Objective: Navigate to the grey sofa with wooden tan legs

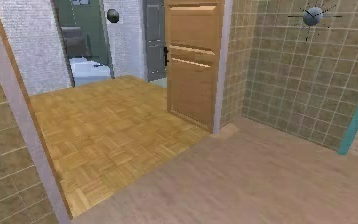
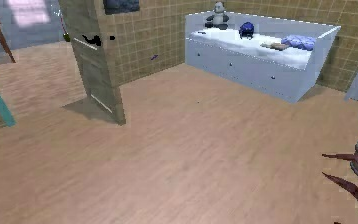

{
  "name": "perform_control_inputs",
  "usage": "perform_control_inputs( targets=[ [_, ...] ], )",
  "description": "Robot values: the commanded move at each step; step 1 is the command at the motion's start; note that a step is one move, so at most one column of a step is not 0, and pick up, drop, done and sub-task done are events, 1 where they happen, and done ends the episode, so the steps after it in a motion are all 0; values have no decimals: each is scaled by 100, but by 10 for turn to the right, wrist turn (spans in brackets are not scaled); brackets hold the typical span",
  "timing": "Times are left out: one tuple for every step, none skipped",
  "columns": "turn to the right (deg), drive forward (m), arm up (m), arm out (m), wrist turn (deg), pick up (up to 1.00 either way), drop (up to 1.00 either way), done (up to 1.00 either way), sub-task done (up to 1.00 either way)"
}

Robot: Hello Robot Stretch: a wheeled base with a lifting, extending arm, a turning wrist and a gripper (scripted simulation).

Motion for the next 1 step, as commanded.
perform_control_inputs(
  targets=[
    [-90, 0, 0, 0, 0, 0, 0, 0, 0]
  ],
)
